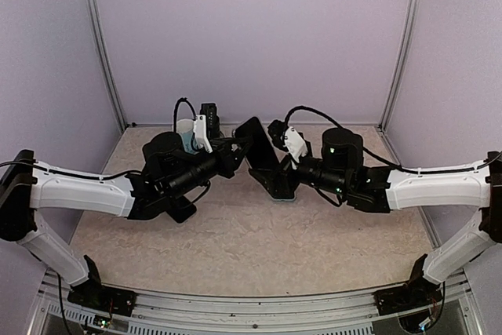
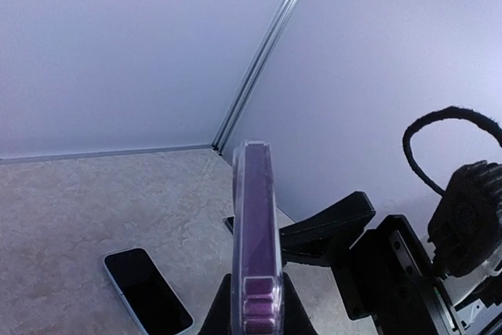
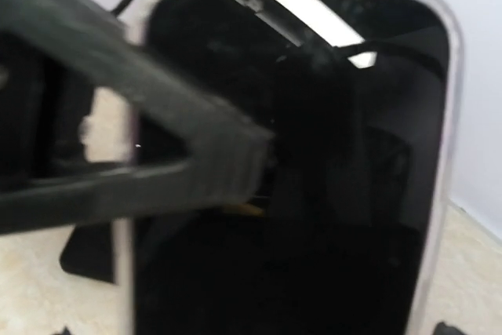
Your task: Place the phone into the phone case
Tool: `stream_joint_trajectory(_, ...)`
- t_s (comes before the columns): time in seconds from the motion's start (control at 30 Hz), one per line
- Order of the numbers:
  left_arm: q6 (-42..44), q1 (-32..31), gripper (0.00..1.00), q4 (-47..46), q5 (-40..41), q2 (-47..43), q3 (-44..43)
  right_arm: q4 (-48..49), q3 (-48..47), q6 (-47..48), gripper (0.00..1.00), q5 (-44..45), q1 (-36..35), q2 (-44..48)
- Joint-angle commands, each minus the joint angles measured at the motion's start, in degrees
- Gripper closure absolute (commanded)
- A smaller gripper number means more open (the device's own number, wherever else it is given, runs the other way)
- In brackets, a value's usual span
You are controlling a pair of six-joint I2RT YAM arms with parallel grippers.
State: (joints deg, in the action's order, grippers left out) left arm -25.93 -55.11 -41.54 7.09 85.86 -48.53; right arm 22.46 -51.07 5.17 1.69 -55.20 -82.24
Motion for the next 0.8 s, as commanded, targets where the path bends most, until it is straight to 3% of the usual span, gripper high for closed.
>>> stream_joint_trajectory(0.0,4.51,-0.35,1.00,-3.27,-8.22,-1.46,-1.41,-5.72,-0.33,2.91,0.01,-3.38,2.63,2.44)
stream_joint_trajectory(0.17,17.72,-0.10,1.00,5.19,-18.95,-4.60,-3.08,-12.18,0.99,6.29,0.01,-26.15,9.67,8.01)
stream_joint_trajectory(0.3,20.84,-0.43,1.00,9.00,-22.41,-6.39,-4.28,-13.85,0.99,9.64,0.08,-39.11,10.55,8.64)
stream_joint_trajectory(0.47,21.20,-0.67,1.00,8.06,-26.85,-7.08,-3.85,-16.50,0.21,10.90,0.40,-43.70,11.09,8.44)
stream_joint_trajectory(0.63,22.20,-1.51,1.00,7.83,-29.35,-7.37,-4.22,-15.47,-0.08,9.47,0.59,-46.73,11.44,7.30)
stream_joint_trajectory(0.77,22.48,-1.85,1.00,8.35,-29.96,-7.00,-4.72,-15.01,-0.59,8.65,0.86,-48.93,11.43,5.99)
